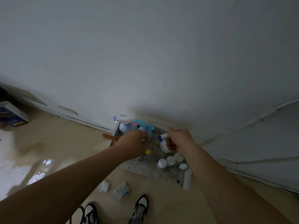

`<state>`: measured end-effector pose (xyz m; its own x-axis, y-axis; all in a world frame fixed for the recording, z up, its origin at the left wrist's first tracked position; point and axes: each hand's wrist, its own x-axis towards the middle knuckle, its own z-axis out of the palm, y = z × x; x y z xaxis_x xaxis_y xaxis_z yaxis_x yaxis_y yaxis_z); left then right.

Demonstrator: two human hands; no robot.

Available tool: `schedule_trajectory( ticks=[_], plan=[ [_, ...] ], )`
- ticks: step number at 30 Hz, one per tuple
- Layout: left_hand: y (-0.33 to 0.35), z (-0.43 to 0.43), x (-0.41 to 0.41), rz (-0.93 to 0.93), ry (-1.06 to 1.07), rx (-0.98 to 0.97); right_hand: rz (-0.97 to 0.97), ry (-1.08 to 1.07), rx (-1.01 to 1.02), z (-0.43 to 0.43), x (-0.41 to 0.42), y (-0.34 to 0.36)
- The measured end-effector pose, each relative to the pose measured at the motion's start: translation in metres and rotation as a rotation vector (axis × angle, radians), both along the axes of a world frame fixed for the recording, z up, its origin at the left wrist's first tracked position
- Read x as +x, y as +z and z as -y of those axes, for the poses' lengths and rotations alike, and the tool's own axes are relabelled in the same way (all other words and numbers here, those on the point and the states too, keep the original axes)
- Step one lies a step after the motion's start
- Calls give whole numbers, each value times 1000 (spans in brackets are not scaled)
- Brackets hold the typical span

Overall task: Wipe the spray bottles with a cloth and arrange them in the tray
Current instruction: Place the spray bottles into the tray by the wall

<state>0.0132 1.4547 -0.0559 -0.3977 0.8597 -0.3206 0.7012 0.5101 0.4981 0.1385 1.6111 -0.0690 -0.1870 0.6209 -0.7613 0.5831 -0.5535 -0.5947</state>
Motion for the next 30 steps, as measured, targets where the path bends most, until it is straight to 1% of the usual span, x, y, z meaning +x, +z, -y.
schedule_trajectory(
  ticks=[3,6,9,11,13,15,17,21,22,23,24,26,28,30],
  plan=[
    [-1,4,2,-55,-75,-13,-49,-96,-33,1,-5,-6],
    [-3,7,4,-82,-87,-7,-94,-169,-69,3,-9,-8],
    [-4,9,10,-114,-120,-6,-178,-228,-140,8,-14,-5],
    [-2,8,13,-180,-160,14,-236,-281,-174,12,-19,-4],
    [-3,7,16,-291,-220,23,-303,-333,-209,15,-23,-3],
    [-6,8,23,-382,-268,61,-350,-343,-247,16,-21,-3],
    [-8,14,30,-371,-303,113,-335,-281,-255,16,-16,-2],
    [-9,25,51,-281,-391,263,-254,-184,-186,10,7,4],
    [-8,26,58,-242,-411,257,-212,-162,-158,7,14,7],
    [-6,25,66,-184,-403,206,-136,-116,-98,5,21,9],
    [-6,22,72,-131,-370,114,-48,-49,-4,4,30,10],
    [-15,17,83,-38,-277,-78,89,117,249,5,48,7],
    [-29,8,89,18,-222,-120,152,355,446,12,68,-4],
    [-43,-2,93,15,-210,-165,154,641,494,24,85,-17]
  ],
)
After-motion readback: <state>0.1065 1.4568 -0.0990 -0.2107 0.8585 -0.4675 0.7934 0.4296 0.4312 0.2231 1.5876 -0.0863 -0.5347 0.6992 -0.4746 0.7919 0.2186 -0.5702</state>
